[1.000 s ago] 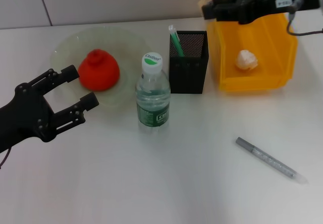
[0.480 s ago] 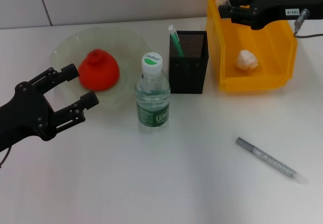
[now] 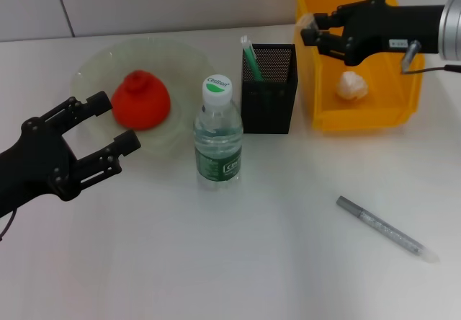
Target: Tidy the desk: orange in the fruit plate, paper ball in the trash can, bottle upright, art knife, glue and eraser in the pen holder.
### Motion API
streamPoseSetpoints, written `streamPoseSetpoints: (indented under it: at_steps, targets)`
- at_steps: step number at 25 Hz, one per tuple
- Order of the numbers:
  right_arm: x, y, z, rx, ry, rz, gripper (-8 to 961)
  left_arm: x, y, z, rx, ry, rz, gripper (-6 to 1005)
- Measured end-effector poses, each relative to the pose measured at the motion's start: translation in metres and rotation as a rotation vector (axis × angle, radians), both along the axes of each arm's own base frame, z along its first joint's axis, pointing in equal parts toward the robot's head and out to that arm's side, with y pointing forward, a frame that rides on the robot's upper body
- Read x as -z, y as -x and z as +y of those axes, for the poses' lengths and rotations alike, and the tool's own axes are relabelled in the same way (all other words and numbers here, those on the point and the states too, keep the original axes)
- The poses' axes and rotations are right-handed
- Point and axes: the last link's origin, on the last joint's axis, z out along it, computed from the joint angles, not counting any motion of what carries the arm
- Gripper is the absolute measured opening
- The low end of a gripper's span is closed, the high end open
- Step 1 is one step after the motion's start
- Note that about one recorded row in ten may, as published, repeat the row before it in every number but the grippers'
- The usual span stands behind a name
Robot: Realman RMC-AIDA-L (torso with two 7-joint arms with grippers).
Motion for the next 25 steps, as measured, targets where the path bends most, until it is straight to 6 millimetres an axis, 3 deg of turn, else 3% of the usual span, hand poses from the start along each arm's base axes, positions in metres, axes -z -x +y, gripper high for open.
streamPoseSetpoints:
  at_steps: [14,25]
  targets:
    - [0.011,-0.022,-0.010,0.021,0.008,0.064,282,-0.001,0.003,-0.002,-0.016,-0.004,-0.011,785]
    - [0.017,-0.009,0.006,0.074,0.029,0.061,286,-0.001,0.003,-0.002,-0.011,-0.005,-0.011,784]
